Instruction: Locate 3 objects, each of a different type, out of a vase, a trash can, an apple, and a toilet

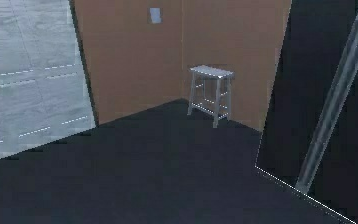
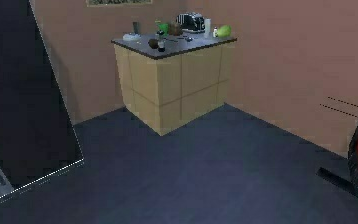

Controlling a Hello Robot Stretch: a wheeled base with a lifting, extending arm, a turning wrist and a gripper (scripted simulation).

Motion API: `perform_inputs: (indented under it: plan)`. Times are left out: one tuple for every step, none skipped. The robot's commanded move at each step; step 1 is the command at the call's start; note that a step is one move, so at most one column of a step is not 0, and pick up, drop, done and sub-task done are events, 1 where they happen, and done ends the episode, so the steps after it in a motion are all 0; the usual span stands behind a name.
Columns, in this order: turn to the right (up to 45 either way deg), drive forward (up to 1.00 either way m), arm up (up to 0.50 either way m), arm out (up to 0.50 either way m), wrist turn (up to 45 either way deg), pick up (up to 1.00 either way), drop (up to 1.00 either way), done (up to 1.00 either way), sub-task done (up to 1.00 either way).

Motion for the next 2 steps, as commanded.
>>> perform_inputs:
  plan:
    - [-9.0, 0.00, 0.00, 0.00, 0.0, 0.00, 0.00, 0.00, 0.00]
    - [0.0, 0.35, 0.00, 0.00, 0.0, 0.00, 0.00, 0.00, 0.00]
